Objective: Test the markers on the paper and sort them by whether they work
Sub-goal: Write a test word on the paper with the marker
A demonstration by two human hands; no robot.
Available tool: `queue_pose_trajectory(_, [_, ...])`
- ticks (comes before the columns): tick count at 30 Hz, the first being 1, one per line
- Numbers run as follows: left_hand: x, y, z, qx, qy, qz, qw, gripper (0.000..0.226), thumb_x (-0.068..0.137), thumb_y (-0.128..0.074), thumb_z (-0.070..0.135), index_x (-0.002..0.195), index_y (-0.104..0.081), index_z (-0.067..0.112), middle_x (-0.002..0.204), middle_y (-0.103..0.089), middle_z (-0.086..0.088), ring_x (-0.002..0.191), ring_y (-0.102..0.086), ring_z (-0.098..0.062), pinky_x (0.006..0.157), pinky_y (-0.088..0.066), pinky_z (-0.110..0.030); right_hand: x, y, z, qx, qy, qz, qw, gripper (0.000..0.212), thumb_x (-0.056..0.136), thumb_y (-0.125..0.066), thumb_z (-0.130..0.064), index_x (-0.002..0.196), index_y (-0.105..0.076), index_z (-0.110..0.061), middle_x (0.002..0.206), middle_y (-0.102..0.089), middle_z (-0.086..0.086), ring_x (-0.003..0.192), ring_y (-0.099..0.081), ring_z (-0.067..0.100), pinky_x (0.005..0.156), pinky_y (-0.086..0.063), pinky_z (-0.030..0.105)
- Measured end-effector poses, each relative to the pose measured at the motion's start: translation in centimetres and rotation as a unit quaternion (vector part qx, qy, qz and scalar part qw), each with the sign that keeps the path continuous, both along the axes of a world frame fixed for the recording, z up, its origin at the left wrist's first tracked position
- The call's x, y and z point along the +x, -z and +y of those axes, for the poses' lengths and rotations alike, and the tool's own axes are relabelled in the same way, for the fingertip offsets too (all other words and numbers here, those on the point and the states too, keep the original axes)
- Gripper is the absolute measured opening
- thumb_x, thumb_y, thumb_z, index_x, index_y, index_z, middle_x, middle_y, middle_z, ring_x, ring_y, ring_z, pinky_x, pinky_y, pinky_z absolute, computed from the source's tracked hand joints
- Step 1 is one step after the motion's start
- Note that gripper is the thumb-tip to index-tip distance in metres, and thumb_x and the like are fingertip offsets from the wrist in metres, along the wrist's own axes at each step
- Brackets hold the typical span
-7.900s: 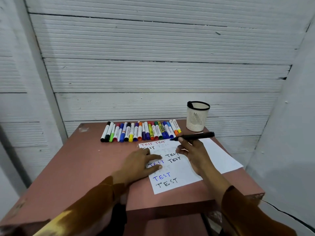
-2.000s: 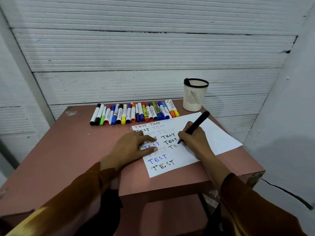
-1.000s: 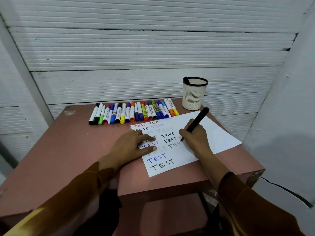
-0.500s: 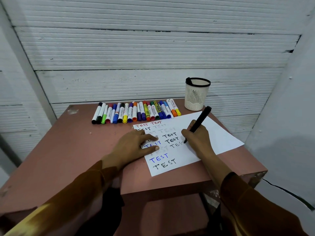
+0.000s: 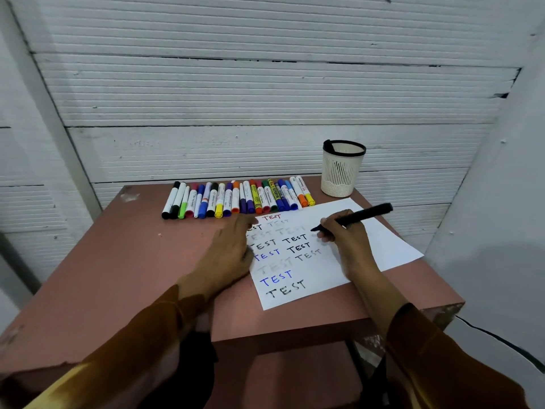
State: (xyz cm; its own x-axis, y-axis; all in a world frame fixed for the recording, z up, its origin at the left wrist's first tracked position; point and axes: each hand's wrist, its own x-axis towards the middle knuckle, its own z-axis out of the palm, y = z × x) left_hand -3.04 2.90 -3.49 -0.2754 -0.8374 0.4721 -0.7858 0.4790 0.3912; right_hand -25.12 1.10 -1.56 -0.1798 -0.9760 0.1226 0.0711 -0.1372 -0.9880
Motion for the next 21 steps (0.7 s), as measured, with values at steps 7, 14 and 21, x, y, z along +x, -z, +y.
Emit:
queue_pose_trajectory(7, [0.6, -0.1, -0.1, 0.028, -0.016, 0.155, 0.987, 0.028, 0.084, -0.052, -0.010, 0.105, -0.053, 0.009, 0.120, -0.048, -0.008, 0.098, -0.058, -0.018, 0.085, -0.045, -0.014, 0.2, -0.6, 0.1, 0.006, -0.023, -0.059, 0.998, 0.018, 0.092, -0.048, 0.000, 0.076, -0.051, -0.008, 0.070, -0.062, 0.014, 0.052, -0.059, 0.018, 0.055, -0.046, 0.029])
queue_pose_trajectory(14, [1.1, -0.7, 0.1, 0.107, -0.018, 0.271, 0.957, 0.036, 0.084, -0.063, 0.004, 0.112, -0.058, 0.026, 0.105, -0.067, 0.004, 0.101, -0.060, -0.005, 0.088, -0.043, -0.012, 2.8, -2.0, 0.6, 0.021, -0.140, -0.154, 0.978, 0.011, 0.091, -0.050, 0.001, 0.082, -0.055, -0.004, 0.071, -0.069, 0.011, 0.063, -0.068, 0.022, 0.062, -0.056, 0.027])
queue_pose_trajectory(21, [1.3, -0.4, -0.3, 0.122, 0.015, 0.309, 0.943, 0.033, 0.081, -0.068, 0.005, 0.097, -0.054, 0.030, 0.101, -0.068, 0.003, 0.101, -0.062, -0.008, 0.091, -0.048, -0.023, 5.3, -1.8, 0.6, 0.056, -0.137, -0.143, 0.979, 0.013, 0.095, -0.043, -0.011, 0.089, -0.052, -0.004, 0.072, -0.068, 0.015, 0.060, -0.067, 0.023, 0.065, -0.055, 0.030])
